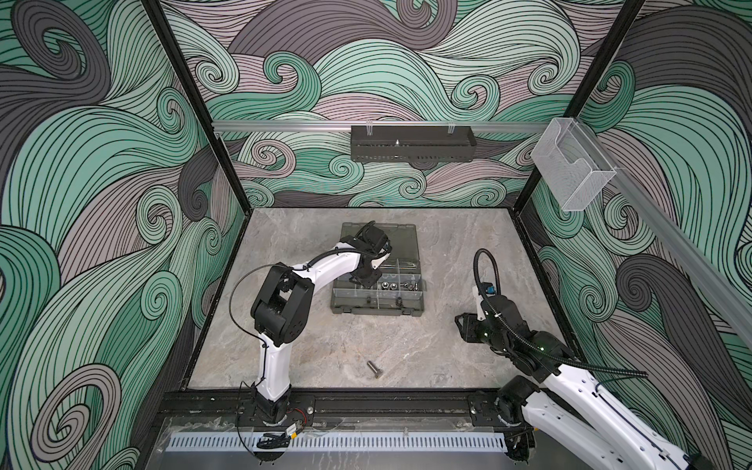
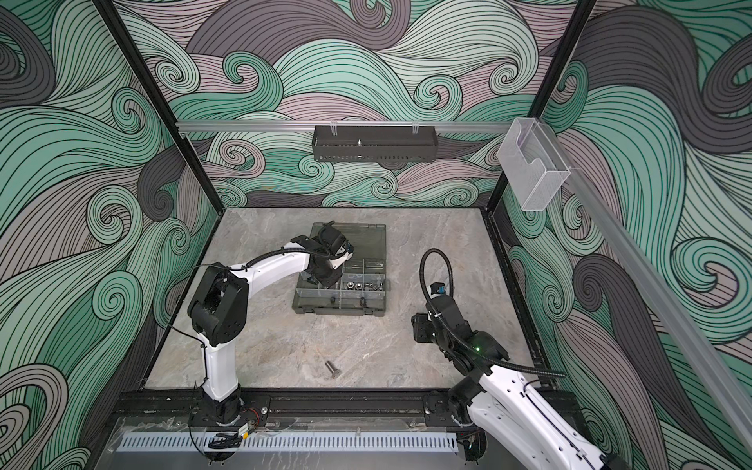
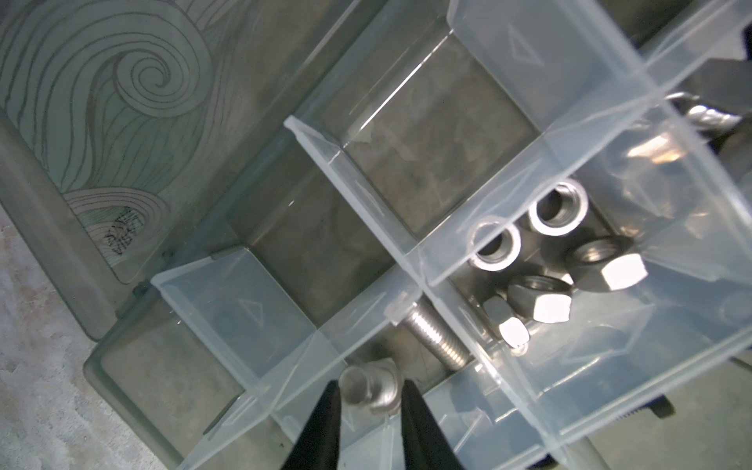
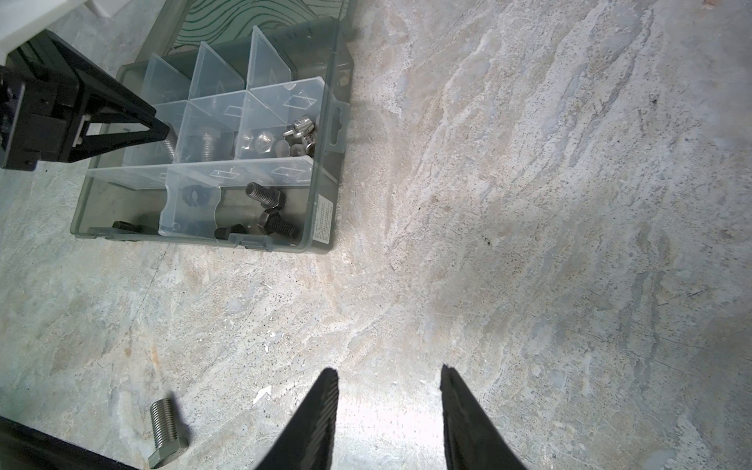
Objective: Sort the screws and nuts into containers
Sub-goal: 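Carry the bolt with the left gripper into the bolt compartment and open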
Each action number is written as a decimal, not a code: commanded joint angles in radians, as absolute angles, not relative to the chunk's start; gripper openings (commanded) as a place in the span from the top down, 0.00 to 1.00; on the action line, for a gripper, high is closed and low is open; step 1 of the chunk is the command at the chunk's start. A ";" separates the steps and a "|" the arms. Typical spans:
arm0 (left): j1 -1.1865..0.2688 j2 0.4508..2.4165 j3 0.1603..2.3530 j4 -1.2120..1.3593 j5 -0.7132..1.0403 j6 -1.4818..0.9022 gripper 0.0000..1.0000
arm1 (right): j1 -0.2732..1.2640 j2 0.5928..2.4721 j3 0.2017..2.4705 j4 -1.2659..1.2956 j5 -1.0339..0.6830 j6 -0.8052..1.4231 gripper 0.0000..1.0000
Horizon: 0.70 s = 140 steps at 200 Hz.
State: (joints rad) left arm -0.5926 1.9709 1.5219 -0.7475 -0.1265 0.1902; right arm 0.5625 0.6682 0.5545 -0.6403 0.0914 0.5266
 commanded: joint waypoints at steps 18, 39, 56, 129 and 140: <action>-0.580 1.954 1.547 -0.761 -0.138 0.170 0.67 | 0.560 0.679 0.556 -0.650 0.100 0.533 0.57; -0.576 1.932 1.534 -0.756 -0.131 0.155 0.67 | 0.560 0.683 0.558 -0.650 0.100 0.532 0.57; -0.573 1.911 1.518 -0.745 -0.119 0.144 0.67 | 0.559 0.687 0.559 -0.648 0.099 0.531 0.57; -0.550 1.812 1.457 -0.720 -0.072 0.102 0.66 | 0.559 0.681 0.557 -0.649 0.091 0.532 0.57; -0.545 1.795 1.446 -0.717 -0.062 0.096 0.66 | 0.560 0.682 0.556 -0.650 0.090 0.531 0.57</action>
